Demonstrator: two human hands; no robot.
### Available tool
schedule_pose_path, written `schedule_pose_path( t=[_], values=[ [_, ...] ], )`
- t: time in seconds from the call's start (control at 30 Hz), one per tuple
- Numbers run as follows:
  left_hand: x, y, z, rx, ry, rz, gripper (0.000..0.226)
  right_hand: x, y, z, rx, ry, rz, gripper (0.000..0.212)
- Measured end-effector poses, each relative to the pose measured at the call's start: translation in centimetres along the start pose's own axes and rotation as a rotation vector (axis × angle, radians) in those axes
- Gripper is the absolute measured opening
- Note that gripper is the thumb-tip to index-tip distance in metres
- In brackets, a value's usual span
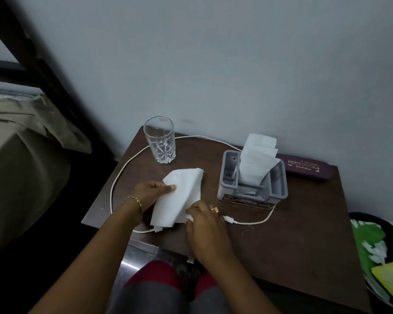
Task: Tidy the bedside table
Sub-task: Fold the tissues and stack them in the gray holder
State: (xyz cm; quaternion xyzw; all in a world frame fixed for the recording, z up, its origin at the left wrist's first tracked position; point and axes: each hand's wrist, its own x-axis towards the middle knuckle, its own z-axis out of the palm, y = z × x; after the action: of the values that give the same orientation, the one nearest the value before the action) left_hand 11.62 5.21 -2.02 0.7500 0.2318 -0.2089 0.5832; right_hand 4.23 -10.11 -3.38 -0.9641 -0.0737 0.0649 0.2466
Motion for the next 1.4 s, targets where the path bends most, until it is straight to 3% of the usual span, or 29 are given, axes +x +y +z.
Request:
schedule_pose_path(
  t=[0.17, 0.3, 0.37, 0.5, 0.57, 0.6, 0.67, 0.73, 0.8, 0.9, 1.03, 1.17, 1.4],
  values=[
    [-0.3, -0.2, -0.8, -0.189, -0.127, -0.124, 0.028, -0.3, -0.1, 0.3, 0.081, 0.05, 0.024, 0.027],
    [-0.7, -0.7, -1.0, -0.317, 0.021, -0.028, 0.042, -0.2, -0.1, 0.2, 0.134, 0.052, 0.05, 0.026],
    [-1.6, 0.0, -1.3, -0.355, 0.069, 0.061, 0.041, -0.3, -0.2, 0.1, 0.292, 0.071, 0.112, 0.024],
    [-5.6, 3.9, -1.9, -0.494, -0.143, 0.139, 0.034, -0.3, -0.7, -2.2, 0.995, 0.161, 0.389, 0.023],
    [-8.0, 5.8, -1.9, -0.536, -0.225, 0.148, 0.033, -0.7, -1.3, -3.0, 1.465, 0.07, 0.528, 0.031],
    [-9.0, 6.4, -1.9, -0.572, -0.259, 0.158, 0.037, -1.0, -1.7, -3.4, 1.698, -0.001, 0.582, 0.044],
    [-10.9, 7.0, -1.9, -0.649, -0.327, 0.163, 0.057, -1.8, -2.5, -4.1, 2.062, -0.148, 0.583, 0.063],
    [-12.3, 7.1, -1.9, -0.61, -0.356, 0.128, 0.074, -2.9, -2.3, -5.5, 2.221, -0.226, 0.446, 0.062],
    [-13.3, 6.8, -1.8, -0.462, -0.343, 0.108, 0.061, -3.7, -1.5, -7.6, 2.23, -0.239, 0.35, 0.062],
    [-14.1, 6.3, -1.4, -0.331, -0.283, 0.131, 0.034, -4.3, -0.7, -10.2, 2.029, -0.217, 0.248, 0.066],
    [-14.1, 4.9, -0.3, -0.24, -0.188, 0.175, 0.029, -5.0, -0.4, -10.8, 1.832, -0.191, 0.315, 0.034],
    [-14.3, 4.3, 0.3, -0.292, -0.2, 0.201, 0.026, -5.6, 0.2, -11.2, 1.616, -0.177, 0.331, 0.036],
    [-12.3, 2.4, 0.4, -0.216, -0.121, 0.152, 0.024, -5.2, 1.2, -11.3, 1.514, -0.154, 0.351, 0.026]
  ],
)
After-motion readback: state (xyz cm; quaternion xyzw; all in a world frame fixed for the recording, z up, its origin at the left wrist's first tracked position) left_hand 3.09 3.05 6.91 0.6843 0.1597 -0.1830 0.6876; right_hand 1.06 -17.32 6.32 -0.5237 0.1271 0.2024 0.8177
